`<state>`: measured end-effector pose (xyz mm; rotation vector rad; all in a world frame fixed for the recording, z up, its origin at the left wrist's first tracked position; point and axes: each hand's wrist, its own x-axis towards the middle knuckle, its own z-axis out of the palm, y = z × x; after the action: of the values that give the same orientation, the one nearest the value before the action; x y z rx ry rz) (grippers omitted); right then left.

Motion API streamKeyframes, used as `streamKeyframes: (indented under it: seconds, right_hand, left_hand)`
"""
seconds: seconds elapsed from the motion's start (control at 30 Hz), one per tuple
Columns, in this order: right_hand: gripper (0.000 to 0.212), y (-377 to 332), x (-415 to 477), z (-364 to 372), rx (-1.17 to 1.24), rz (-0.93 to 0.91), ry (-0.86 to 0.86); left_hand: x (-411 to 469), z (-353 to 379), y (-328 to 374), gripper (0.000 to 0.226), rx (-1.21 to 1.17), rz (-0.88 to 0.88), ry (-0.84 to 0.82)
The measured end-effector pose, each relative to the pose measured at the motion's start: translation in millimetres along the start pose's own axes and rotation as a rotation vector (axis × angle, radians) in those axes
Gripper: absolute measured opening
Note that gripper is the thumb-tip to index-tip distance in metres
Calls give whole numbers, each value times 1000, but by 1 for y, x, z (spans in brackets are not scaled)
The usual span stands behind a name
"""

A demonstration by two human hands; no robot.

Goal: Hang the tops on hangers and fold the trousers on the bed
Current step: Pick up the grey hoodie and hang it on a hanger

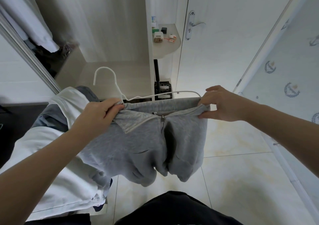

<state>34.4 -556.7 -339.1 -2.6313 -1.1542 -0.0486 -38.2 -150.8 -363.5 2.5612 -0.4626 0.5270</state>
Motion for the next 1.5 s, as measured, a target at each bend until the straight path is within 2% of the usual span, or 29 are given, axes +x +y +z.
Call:
streamKeyframes:
  seconds: [0.13, 0.27, 0.3, 0.37, 0.43, 0.57, 0.63, 0.73, 0.77, 0.83, 0.9, 0.93, 1.0, 1.07, 1.13, 1.17, 1.23, 1.3, 1.33, 1.4, 1.43, 1.5]
  right_hand:
    - [29, -9, 4, -11, 166, 87, -42]
    - [6, -15, 10, -21, 355, 197, -103]
    - [16, -16, 12, -24, 393, 195, -94]
    - [18, -19, 16, -29, 424, 189, -92]
    - [13, -21, 19, -32, 389, 153, -94]
    - [29, -34, 24, -39, 272, 106, -87]
    - [13, -43, 28, -40, 153, 94, -97]
    - [39, -67, 45, -38, 0, 60, -116]
    - [37, -82, 52, -38, -7, 17, -106]
    - [21, -113, 65, -33, 51, -79, -74]
    - [19, -129, 69, -31, 122, -107, -32]
    - [20, -129, 67, -34, 169, -90, -10]
    - [19, -124, 60, -43, 263, -11, -27]
    - [22, -120, 58, -52, 236, 40, -136]
    - [21, -121, 61, -57, 220, 51, -185]
    - [21, -125, 64, -60, 241, 39, -146]
    - [24, -131, 69, -64, 298, 11, -24]
    - [18, -140, 71, -64, 291, -18, -18]
    - [20, -143, 72, -63, 263, -41, -56]
    - [24, -139, 72, -63, 224, -28, -125]
    - [24, -134, 71, -66, 211, 11, -118]
    - [24, -120, 70, -75, 219, 107, -30]
  left_hand:
    - [1, 0, -1, 19, 0, -5, 6]
    - [1, 0, -6, 14, -19, -19, -6]
    - [2, 0, -8, 14, -26, -22, -4]
    - [3, -1, -12, 13, -45, -30, -9]
    - [1, -2, -16, 16, -53, -2, -61]
    - [2, -3, -18, 37, -51, 50, -178]
    - [9, -4, -11, 42, -28, 69, -208]
    - [24, 1, 18, 40, 3, 92, -283]
    - [30, 5, 32, 37, -2, 95, -281]
    - [42, 15, 61, 42, 17, 107, -239]
    - [51, 14, 75, 58, 37, 78, -221]
    - [54, 10, 73, 58, 35, 52, -217]
    - [54, 4, 57, 45, 38, 5, -235]
    - [47, 4, 45, 37, 107, -15, -328]
    - [39, 13, 44, 42, 159, 38, -388]
    - [39, 16, 45, 46, 150, 52, -372]
    - [45, 15, 47, 51, 103, 86, -269]
    - [49, 11, 50, 46, 151, 274, -179]
    - [48, 11, 50, 44, 206, 344, -228]
    - [38, 16, 50, 38, 247, 299, -499]
    - [32, 21, 45, 34, 266, 274, -591]
    - [23, 28, 39, 19, 342, 218, -664]
